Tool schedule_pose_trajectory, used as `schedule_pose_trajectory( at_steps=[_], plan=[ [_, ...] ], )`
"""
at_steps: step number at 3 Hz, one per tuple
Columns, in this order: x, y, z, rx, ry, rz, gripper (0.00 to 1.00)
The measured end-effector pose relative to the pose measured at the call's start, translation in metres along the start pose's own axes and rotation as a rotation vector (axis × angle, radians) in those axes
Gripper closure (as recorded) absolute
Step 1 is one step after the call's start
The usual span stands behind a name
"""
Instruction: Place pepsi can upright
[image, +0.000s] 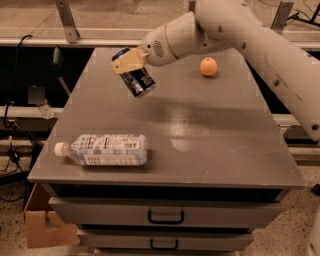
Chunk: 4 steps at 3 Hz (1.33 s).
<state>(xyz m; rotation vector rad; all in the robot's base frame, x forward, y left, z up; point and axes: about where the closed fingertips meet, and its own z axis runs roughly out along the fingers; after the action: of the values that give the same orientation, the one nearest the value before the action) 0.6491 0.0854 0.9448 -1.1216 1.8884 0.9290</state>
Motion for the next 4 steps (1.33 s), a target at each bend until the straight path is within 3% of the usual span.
schedule_pose_trajectory(
  at_steps=[1, 2, 4],
  plan=[
    [0.018, 0.015, -0.035, -0.097, -0.124, -0.042, 1.00],
    [0.038, 0.016, -0.077, -0.127, -0.221, -0.138, 1.00],
    [0.072, 0.029, -0.106, -0.187, -0.397, -0.371, 1.00]
  ],
)
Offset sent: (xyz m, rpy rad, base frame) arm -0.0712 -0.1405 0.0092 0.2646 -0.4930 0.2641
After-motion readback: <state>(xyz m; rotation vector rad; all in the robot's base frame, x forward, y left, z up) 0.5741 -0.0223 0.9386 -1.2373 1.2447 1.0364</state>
